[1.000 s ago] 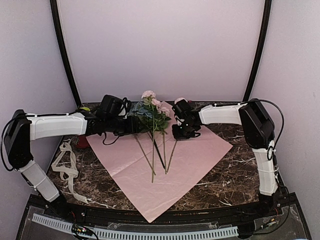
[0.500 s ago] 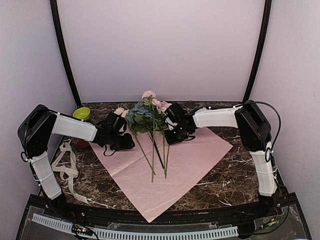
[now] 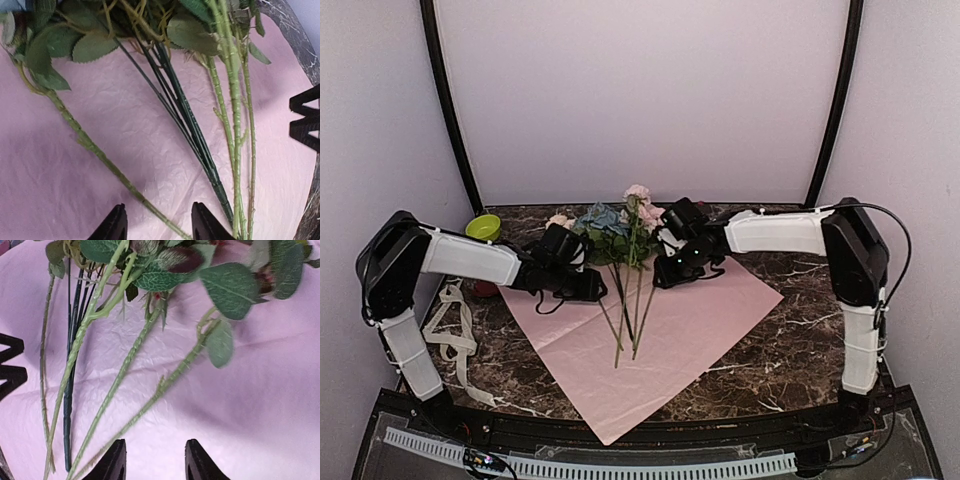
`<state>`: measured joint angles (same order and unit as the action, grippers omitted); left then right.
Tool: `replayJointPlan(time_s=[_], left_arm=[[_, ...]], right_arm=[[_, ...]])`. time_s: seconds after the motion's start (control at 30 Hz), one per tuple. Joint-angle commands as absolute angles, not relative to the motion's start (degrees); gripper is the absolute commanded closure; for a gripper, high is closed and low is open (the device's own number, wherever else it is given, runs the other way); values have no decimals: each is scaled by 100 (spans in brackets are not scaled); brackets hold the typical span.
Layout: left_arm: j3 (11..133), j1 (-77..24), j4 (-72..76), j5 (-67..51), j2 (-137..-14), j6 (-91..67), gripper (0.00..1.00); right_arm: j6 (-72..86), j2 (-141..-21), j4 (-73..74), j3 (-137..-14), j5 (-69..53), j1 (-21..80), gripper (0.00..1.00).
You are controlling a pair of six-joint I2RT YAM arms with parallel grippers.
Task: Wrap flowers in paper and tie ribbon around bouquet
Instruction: Adjust the flattened wrapping paper at the center of the board.
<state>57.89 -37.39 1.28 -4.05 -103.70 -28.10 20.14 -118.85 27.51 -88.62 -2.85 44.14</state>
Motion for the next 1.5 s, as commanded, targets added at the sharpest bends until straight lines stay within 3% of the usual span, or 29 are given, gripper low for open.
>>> replayJointPlan(time_s=[0.0,0.07,0.17,0.27,0.37,0.57,0.83,1.07,1.17,1.27,1.33,1.47], left_arm=[[5547,-3653,-352,-383,-9244,-2307,51],[5331,-3466,-655,-374,-8896,-2353,46],[4968,-3065,-1068,-123,-8490,-2362,35],[4730,-2699,-1476,91,-8211,-2516,27],[4401,-2257,-1550,6,-7913,-2713,23],[3799,-1846,-1455,-146,-7719,-2914,20],[3214,-1796,-843,-751,-8287,-3145,20],[2987,-1892,-550,-846,-8165,-3205,25],[2924,-1973,-335,-944,-8158,-3208,28],[3001,-2040,-264,-967,-8268,-3206,35],[3051,-2113,-236,-995,-8311,-3204,37],[3097,-2175,-254,-888,-8265,-3201,40]], right_arm=[[2128,-10824,3102,-8224,332,4091,56],[2187,-10572,3454,-7913,799,3842,49],[2213,-10337,3797,-7428,1358,3259,30],[2212,-10251,3961,-7104,1525,2544,2],[1978,-10337,3882,-6920,1299,2023,0],[1811,-10635,3793,-6740,1068,1769,4],[1667,-10727,3387,-6433,-347,1754,17],[1806,-10425,2721,-6285,-2004,1697,37],[2039,-10417,2189,-6190,-2908,1704,38],[2213,-10485,2017,-6230,-3053,1699,42],[2249,-10525,2016,-6295,-3159,1702,49],[2211,-10434,2270,-6417,-2887,1696,75]])
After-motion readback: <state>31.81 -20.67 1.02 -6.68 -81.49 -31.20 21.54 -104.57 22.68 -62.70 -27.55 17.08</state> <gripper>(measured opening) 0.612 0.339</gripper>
